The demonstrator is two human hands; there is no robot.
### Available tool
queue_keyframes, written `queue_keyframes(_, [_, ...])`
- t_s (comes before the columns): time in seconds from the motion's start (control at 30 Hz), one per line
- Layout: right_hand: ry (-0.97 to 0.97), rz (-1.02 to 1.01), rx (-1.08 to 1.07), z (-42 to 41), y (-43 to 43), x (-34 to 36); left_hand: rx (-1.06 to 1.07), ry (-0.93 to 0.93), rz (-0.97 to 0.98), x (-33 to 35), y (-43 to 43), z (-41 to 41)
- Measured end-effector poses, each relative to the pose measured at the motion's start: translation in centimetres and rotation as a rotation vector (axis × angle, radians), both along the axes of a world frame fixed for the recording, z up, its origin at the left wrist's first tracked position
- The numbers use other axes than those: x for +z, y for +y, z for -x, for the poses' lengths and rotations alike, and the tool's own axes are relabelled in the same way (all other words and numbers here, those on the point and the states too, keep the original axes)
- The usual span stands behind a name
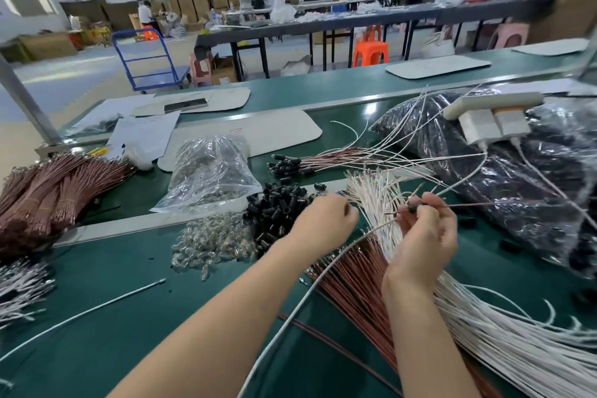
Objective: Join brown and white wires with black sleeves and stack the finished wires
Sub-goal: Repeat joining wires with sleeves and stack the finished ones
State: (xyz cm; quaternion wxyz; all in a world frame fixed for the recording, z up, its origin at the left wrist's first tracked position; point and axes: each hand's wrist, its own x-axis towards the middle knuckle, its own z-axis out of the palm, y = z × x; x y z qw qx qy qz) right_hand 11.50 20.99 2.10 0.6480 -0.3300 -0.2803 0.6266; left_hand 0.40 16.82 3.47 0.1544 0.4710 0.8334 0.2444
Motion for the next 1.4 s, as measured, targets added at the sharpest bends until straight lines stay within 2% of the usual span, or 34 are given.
queue_keyframes(0.23, [-0.002, 0.016, -0.002, 0.3, 0.2, -0.2, 0.147, -0.307, 0.104, 0.1, 3.9, -0.2])
queue_keyframes(0.37, [-0.019, 0.017, -0.014, 0.3, 0.2, -0.1, 0.208, -0.503, 0.052, 0.2, 4.0, 0.1])
queue_keyframes(0.53, [-0.035, 0.004, -0.007, 0.4, 0.0, -0.1, 0.239, -0.563, -0.024, 0.2, 3.8, 0.2])
queue_keyframes(0.8, [-0.072, 0.018, 0.033, 0.3, -0.1, -0.1, 0.420, -0.511, -0.398, 3.5, 1.9, 2.4])
queue_keyframes(1.1, [-0.178, -0.100, 0.136, 0.5, -1.4, 0.2, 0.764, -0.510, -1.108, 9.5, -7.6, 8.4])
queue_keyframes(1.2, [-0.142, -0.112, 0.274, 0.8, -1.9, 0.3, 0.903, -0.636, -1.349, 9.6, -12.6, 9.6])
queue_keyframes(1.27, [-0.101, -0.097, 0.430, 1.1, -2.4, 0.3, 0.978, -0.726, -1.367, 7.9, -15.6, 9.6])
queue_keyframes(1.4, [-0.114, -0.075, 0.632, 1.9, -3.7, 0.2, 1.114, -0.873, -1.208, 1.9, -20.4, 8.3])
